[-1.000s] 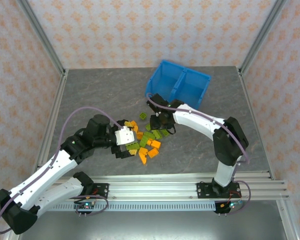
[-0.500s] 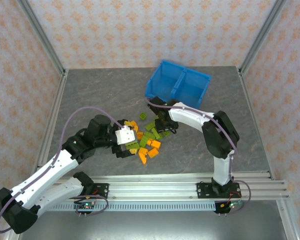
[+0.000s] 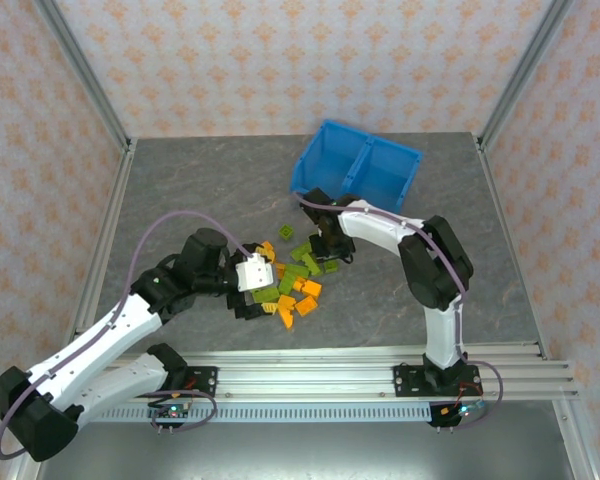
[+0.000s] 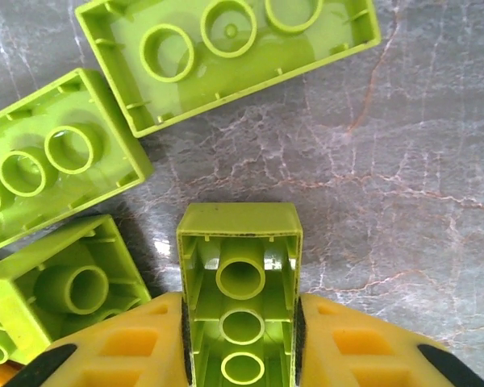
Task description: Sort the legos into containers by color
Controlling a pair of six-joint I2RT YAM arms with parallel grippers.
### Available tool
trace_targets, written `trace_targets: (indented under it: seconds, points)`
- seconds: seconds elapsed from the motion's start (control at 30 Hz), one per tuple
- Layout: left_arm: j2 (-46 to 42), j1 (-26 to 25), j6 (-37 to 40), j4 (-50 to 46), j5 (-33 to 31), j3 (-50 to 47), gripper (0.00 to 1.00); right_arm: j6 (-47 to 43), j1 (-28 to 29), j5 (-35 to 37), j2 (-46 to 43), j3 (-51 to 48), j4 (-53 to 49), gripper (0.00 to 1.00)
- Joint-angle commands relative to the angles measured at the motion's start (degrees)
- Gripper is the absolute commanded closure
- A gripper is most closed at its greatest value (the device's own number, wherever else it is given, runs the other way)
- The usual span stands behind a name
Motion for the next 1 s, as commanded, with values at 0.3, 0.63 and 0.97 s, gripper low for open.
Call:
trace_targets:
  seconds: [0.3, 0.63, 0.97]
  points:
    - [-1.6, -0.2, 0.2, 2.1, 0.7, -0.2, 0.00, 6.0, -4.1, 14.1, -12.1, 6.7, 0.7, 0.68]
    - [-4.7, -0.2, -1.2, 4.9, -4.6, -2.2, 0.00, 10.7, -19.1, 17.8, 1.6, 25.9, 1.4, 0.68]
    - [-5.4, -0.2, -1.4, 4.9, -6.0, -2.5, 0.00, 12.1, -23.6, 12.2, 18.4, 41.1, -3.0, 0.62]
